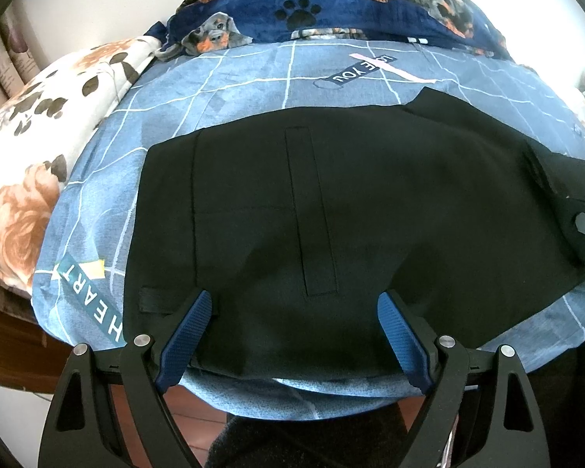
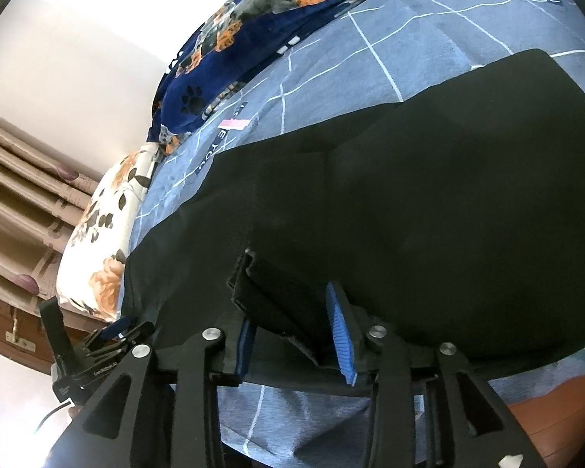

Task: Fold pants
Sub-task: 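Open the right gripper to release the folded black trouser edge, then lift the right gripper away from the trousers over the sheet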

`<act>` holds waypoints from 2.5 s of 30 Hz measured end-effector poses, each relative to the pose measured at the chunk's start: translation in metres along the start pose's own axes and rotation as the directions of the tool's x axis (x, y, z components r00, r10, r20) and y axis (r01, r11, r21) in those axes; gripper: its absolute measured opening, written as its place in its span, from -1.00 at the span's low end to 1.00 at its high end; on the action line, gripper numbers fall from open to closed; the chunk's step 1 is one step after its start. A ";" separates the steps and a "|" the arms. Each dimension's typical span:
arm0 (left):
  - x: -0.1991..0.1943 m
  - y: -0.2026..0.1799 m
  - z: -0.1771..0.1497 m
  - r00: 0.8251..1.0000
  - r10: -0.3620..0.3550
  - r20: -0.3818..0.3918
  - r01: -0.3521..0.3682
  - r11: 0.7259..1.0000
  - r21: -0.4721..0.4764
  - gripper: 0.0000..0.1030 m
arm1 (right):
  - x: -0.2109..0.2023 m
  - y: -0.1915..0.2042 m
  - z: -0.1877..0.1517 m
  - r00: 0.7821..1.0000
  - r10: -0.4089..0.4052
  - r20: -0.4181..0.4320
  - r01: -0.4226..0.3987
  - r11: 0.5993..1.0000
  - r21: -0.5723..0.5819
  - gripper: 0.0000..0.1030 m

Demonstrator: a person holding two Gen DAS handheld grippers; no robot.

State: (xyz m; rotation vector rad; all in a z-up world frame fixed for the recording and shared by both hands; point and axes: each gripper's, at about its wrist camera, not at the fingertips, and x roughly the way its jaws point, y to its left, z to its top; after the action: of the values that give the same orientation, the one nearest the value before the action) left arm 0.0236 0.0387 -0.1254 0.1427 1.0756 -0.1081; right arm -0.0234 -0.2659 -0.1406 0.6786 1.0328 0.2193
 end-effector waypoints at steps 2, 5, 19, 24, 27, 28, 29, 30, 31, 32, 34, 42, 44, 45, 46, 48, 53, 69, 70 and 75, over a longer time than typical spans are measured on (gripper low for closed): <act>0.000 0.000 -0.001 1.000 0.000 0.000 0.000 1.000 -0.001 0.70 | 0.000 0.000 0.000 1.000 0.009 -0.003 -0.009 1.000 0.004 -0.20; 0.000 0.000 -0.001 1.000 -0.001 0.000 0.001 1.000 -0.002 0.73 | 0.000 0.001 -0.001 1.000 0.018 -0.004 -0.018 1.000 0.007 -0.11; 0.001 -0.002 0.000 1.000 0.001 -0.002 -0.001 1.000 0.000 0.76 | 0.001 -0.002 -0.001 0.994 0.105 -0.019 -0.104 0.993 0.046 0.12; 0.002 -0.002 0.000 1.000 0.001 -0.001 -0.001 1.000 0.001 0.76 | 0.001 -0.009 0.000 0.990 0.140 -0.019 -0.138 0.987 0.086 0.13; 0.003 -0.002 0.000 1.000 0.001 -0.003 -0.001 1.000 0.001 0.76 | 0.002 -0.008 0.000 0.990 0.141 -0.019 -0.139 0.987 0.082 0.13; 0.003 -0.002 0.000 1.000 0.000 -0.003 0.000 1.000 0.001 0.76 | 0.002 -0.008 0.000 0.990 0.138 -0.019 -0.136 0.987 0.080 0.13; 0.002 -0.002 -0.001 1.000 -0.001 -0.002 0.001 1.000 0.001 0.76 | 0.002 -0.008 0.000 0.990 0.136 -0.019 -0.135 0.988 0.078 0.13; 0.003 -0.002 -0.002 1.000 -0.002 -0.002 0.002 1.000 0.000 0.76 | 0.002 -0.008 0.000 0.991 0.135 -0.019 -0.133 0.988 0.076 0.13; 0.003 -0.002 -0.002 1.000 -0.001 -0.003 0.001 1.000 0.000 0.76 | 0.002 -0.008 0.000 0.991 0.133 -0.019 -0.131 0.988 0.075 0.13; 0.003 -0.003 0.000 1.000 0.001 -0.004 -0.001 1.000 0.001 0.76 | 0.002 -0.007 0.000 0.991 0.131 -0.019 -0.129 0.989 0.074 0.13; 0.003 -0.003 0.000 1.000 0.001 -0.004 -0.001 1.000 0.002 0.77 | 0.002 -0.008 0.001 0.991 0.131 -0.022 -0.129 0.989 0.068 0.13; 0.006 0.000 -0.002 1.000 -0.003 -0.007 0.003 1.000 -0.004 0.77 | -0.032 -0.041 0.029 0.989 0.139 0.055 -0.144 0.986 0.085 -0.51; 0.006 -0.001 -0.003 1.000 -0.002 -0.013 0.002 1.000 0.002 0.77 | -0.045 -0.063 0.042 0.993 0.082 0.086 -0.091 0.990 0.111 -0.65; 0.006 -0.002 -0.004 1.000 -0.001 -0.013 0.001 1.000 0.005 0.77 | -0.051 -0.076 0.047 0.992 0.075 0.105 -0.089 0.988 0.128 -0.67; 0.005 -0.002 -0.002 1.000 0.000 -0.013 0.000 1.000 0.007 0.77 | -0.057 -0.089 0.053 0.992 0.044 0.122 -0.061 0.988 0.140 -0.67; 0.004 -0.003 -0.002 1.000 0.001 -0.013 -0.001 1.000 0.011 0.77 | -0.062 -0.108 0.060 0.993 0.000 0.120 -0.020 0.986 0.163 -0.71; 0.004 -0.003 -0.003 1.000 -0.001 -0.018 0.001 1.000 0.001 0.78 | -0.076 -0.152 0.067 0.988 -0.032 0.150 -0.009 0.965 0.262 -0.95; 0.007 -0.004 -0.001 1.000 0.010 -0.021 -0.009 1.000 0.015 0.80 | -0.073 -0.159 0.115 0.984 -0.040 0.173 -0.011 0.960 0.281 -0.81; 0.007 -0.004 -0.001 1.000 0.009 -0.022 -0.009 1.000 0.015 0.81 | -0.072 -0.165 0.117 0.985 -0.033 0.172 -0.019 0.956 0.294 -0.91; 0.007 -0.005 0.000 1.000 0.009 -0.021 -0.009 1.000 0.017 0.82 | -0.066 -0.191 0.112 0.986 0.003 0.166 -0.067 0.922 0.381 -1.00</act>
State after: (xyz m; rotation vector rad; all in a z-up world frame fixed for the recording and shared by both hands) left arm 0.0258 0.0341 -0.1318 0.1642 1.0951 -0.1074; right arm 0.0105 -0.4925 -0.1732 1.0562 0.9142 -0.0126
